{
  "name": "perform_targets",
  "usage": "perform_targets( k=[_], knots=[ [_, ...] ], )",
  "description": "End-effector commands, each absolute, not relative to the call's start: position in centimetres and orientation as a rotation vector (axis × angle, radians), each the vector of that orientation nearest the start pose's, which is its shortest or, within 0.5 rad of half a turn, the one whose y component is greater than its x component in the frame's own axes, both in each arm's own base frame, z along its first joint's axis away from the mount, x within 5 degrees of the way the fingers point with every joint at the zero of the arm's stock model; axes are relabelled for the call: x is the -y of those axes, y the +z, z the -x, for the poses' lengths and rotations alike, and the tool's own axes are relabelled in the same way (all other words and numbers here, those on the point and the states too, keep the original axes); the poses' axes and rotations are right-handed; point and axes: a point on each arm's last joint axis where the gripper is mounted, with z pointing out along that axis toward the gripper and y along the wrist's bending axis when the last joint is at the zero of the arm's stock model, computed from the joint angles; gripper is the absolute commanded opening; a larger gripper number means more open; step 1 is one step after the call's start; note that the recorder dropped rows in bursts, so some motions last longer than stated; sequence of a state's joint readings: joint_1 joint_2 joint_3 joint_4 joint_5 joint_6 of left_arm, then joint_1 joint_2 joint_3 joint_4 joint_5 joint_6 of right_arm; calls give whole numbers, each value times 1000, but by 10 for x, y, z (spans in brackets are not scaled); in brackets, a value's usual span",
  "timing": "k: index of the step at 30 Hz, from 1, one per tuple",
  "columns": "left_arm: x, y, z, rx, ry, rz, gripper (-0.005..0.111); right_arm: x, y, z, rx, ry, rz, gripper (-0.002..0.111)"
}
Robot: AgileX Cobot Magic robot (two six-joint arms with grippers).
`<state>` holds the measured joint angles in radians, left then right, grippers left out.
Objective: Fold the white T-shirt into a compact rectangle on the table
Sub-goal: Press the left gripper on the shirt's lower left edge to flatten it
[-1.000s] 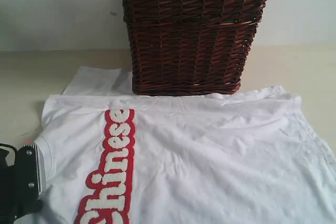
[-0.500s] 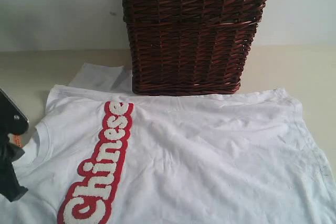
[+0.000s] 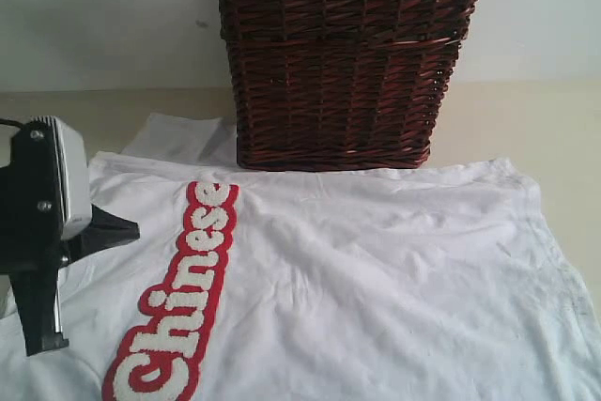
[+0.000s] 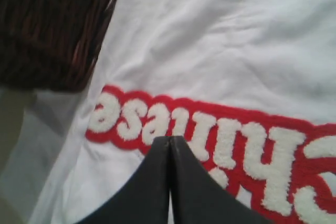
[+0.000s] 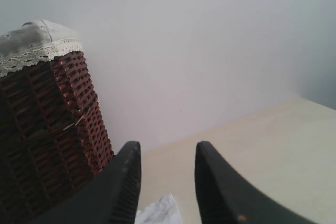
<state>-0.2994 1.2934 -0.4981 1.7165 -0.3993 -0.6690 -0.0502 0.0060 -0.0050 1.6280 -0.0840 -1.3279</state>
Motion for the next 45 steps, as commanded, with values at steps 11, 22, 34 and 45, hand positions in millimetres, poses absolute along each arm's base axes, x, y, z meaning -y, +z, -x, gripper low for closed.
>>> perform_targets(
  k=[11, 22, 34, 45],
  knots=[
    [94, 189, -224, -1891, -51, -1370, 0, 10, 213, -55, -1455, 129, -321, 35],
    [21, 191, -231, -2282, 880, -1043, 0, 10, 213, -55, -1455, 129, -321, 35],
    [57, 162, -165, -2922, -111, -1298, 0, 10, 213, -55, -1455, 129, -321, 35],
    [60, 172, -172, -1880, -155, -2522, 0, 10, 213, -55, -1455, 129, -321, 35]
  ],
)
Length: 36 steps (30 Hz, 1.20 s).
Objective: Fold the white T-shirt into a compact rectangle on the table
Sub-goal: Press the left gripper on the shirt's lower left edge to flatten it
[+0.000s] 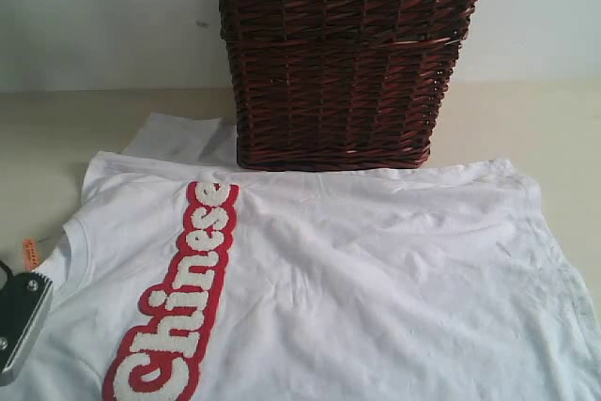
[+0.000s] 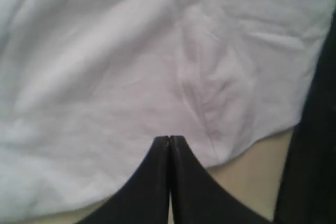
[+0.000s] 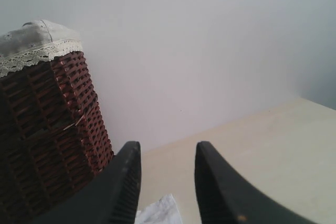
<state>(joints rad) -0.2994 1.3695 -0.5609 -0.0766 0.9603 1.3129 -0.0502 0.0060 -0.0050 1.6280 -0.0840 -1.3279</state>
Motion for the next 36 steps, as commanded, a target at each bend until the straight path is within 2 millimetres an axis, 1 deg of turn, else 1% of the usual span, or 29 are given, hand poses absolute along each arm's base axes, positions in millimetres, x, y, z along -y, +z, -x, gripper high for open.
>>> perform_targets(
  k=[1, 4, 6, 10, 13, 15, 18, 19, 20, 21, 22, 23, 24, 25, 27, 29, 30, 31, 32, 34, 36],
  knots=[
    [61, 172, -176, -1815, -103, -2524, 0, 10, 213, -55, -1455, 129, -321, 35],
    [66, 174, -197, -1714, 121, -2383, 0, 10, 213, -55, -1454, 130, -322, 35],
    [70, 174, -209, -1672, 224, -2284, 0, 10, 213, -55, -1454, 130, -322, 35],
    [77, 164, -231, -1690, 304, -2085, 0, 10, 213, -55, -1454, 130, -322, 35],
    [78, 157, -239, -1682, 344, -2056, 0, 10, 213, -55, -1454, 130, -322, 35],
    [78, 154, -241, -1685, 349, -2051, 1, 10, 213, -55, -1454, 130, -322, 35],
    [79, 147, -242, -1737, 311, -2027, 9, 10, 213, -55, -1455, 128, -320, 35],
    [80, 142, -242, -1771, 284, -2021, 22, 10, 213, -55, -1455, 128, -320, 35],
    [80, 140, -242, -1780, 277, -2020, 28, 10, 213, -55, -1455, 128, -320, 35],
    [80, 135, -243, -1797, 263, -2025, 46, 10, 213, -55, -1455, 128, -320, 35],
    [80, 134, -243, -1794, 261, -2037, 54, 10, 213, -55, -1455, 128, -320, 35],
    [79, 130, -243, -1740, 280, -2114, 66, 10, 213, -55, -1455, 128, -320, 35],
    [78, 129, -242, -1687, 298, -2181, 68, 10, 213, -55, -1455, 128, -320, 35],
    [74, 128, -240, -1533, 348, -2378, 67, 10, 213, -55, -1455, 128, -320, 35],
    [69, 129, -242, -1450, 387, -2532, 66, 10, 213, -55, -1455, 128, -320, 35],
    [69, 136, -254, -1478, 438, -2483, 66, 10, 213, -55, -1454, 130, -322, 35],
    [68, 137, -261, -1527, 440, -2442, 66, 10, 213, -55, -1454, 130, -322, 35],
    [67, 136, -264, -1562, 432, -2424, 66, 10, 213, -55, -1454, 130, -322, 35],
    [65, 131, -267, -1605, 411, -2423, 66, 10, 213, -55, -1454, 130, -322, 35],
    [64, 120, -265, -1664, 353, -2447, 66, 10, 213, -55, -1454, 130, -322, 35],
    [64, 116, -264, -1704, 317, -2431, 66, 10, 213, -55, -1454, 130, -322, 35]
  ],
)
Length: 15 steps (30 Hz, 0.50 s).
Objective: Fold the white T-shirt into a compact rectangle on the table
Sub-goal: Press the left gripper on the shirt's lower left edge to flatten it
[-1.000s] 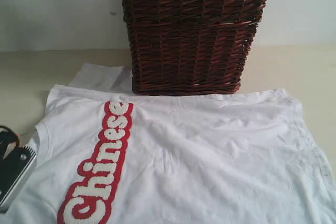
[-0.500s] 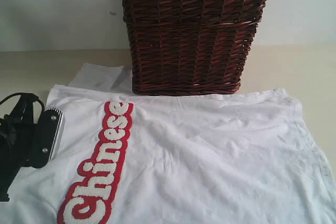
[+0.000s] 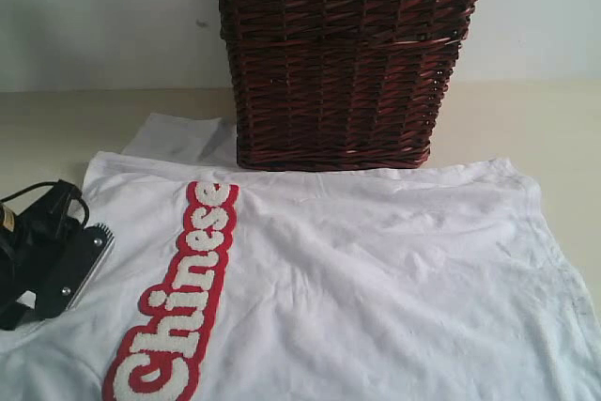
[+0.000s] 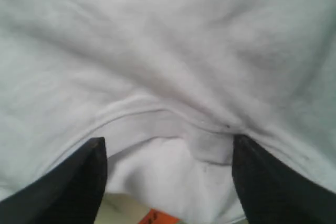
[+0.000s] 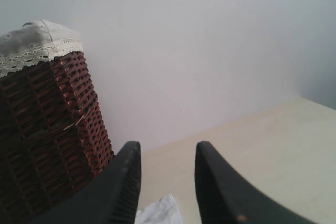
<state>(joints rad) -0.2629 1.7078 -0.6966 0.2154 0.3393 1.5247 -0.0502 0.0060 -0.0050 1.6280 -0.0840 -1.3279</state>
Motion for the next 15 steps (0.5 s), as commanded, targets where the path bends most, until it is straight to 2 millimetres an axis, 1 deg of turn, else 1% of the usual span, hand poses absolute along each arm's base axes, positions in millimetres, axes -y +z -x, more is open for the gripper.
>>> perform_targets(
  k=[1, 5, 12, 13, 15],
  knots=[
    [65, 115, -264, 1891, -344, 2680, 66, 10, 213, -55, -1454, 130, -322, 35],
    [64, 111, -263, 1868, -320, 2675, 66, 10, 213, -55, -1455, 128, -319, 35],
    [64, 91, -262, 1828, -241, 2646, 66, 10, 213, -55, -1455, 129, -321, 35],
    [64, 89, -262, 1824, -231, 2641, 65, 10, 213, -55, -1455, 129, -321, 35],
    [64, 86, -262, 1822, -225, 2639, 59, 10, 213, -55, -1455, 129, -321, 35]
  ],
)
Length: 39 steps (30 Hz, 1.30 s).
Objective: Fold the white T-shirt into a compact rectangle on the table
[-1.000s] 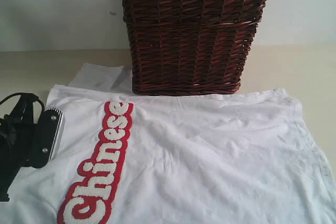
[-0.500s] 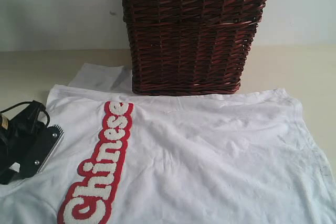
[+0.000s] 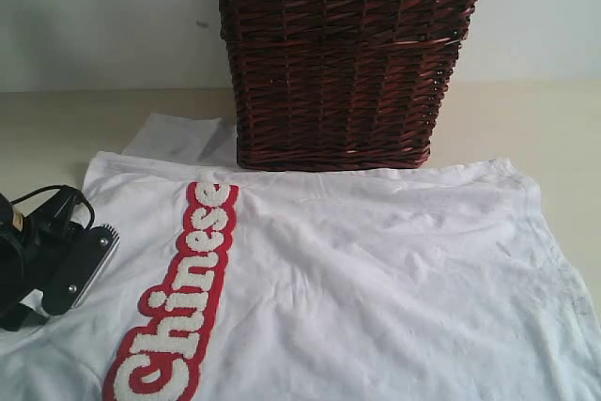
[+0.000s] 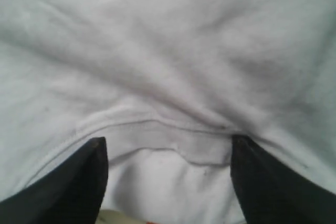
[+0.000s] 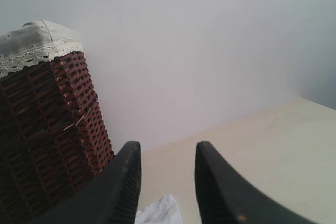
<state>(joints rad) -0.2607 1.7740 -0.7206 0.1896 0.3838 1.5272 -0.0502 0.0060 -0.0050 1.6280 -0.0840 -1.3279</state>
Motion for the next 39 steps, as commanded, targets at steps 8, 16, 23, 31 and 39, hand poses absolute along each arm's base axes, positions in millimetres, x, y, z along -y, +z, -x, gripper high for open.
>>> perform_targets(
  k=[8, 16, 23, 31, 39],
  knots=[
    [68, 83, -265, 1921, -227, 2632, 1, 10, 213, -55, -1455, 129, -321, 35],
    [68, 87, -266, 1988, -238, 2602, 0, 10, 213, -55, -1455, 129, -321, 35],
    [61, 105, -247, 1971, -88, 2440, 0, 10, 213, -55, -1455, 127, -319, 35],
    [59, 109, -237, 1968, 16, 2355, 0, 10, 213, -55, -1455, 127, -319, 35],
    [67, 112, -251, 2180, -83, 2401, 0, 10, 213, -55, -1455, 129, -320, 35]
  ],
)
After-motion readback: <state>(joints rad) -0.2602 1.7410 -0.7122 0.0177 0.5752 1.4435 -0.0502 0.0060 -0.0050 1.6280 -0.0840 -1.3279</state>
